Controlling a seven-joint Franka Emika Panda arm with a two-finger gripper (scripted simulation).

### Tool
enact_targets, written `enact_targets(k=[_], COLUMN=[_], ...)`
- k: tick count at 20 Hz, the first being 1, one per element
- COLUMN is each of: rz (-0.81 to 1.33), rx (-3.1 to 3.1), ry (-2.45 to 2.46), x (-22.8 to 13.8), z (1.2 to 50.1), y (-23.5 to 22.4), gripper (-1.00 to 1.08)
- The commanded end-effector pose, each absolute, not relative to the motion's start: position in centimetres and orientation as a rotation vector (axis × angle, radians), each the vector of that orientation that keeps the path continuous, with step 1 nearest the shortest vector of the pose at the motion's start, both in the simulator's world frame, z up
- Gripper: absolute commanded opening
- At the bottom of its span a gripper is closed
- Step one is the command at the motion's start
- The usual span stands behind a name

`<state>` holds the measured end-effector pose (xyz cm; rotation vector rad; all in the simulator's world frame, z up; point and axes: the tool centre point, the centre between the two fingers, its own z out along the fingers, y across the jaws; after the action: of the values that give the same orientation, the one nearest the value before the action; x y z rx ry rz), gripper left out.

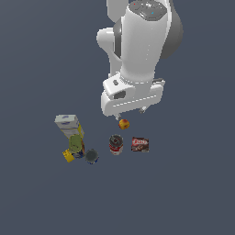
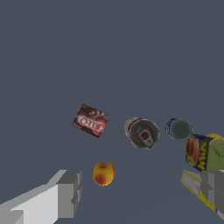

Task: Pick up a designated object from a clutter of objects.

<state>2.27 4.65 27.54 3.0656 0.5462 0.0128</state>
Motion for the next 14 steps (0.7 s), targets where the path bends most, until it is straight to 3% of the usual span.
enact_targets(k=[1,14], rz=[0.008,-0.012], rx=[3.038,2.831], ry=[0.661,1.272], x=[2.6,3.4], z=[26.0,17.8], y=[5.1,7.7], gripper=[1.0,1.0])
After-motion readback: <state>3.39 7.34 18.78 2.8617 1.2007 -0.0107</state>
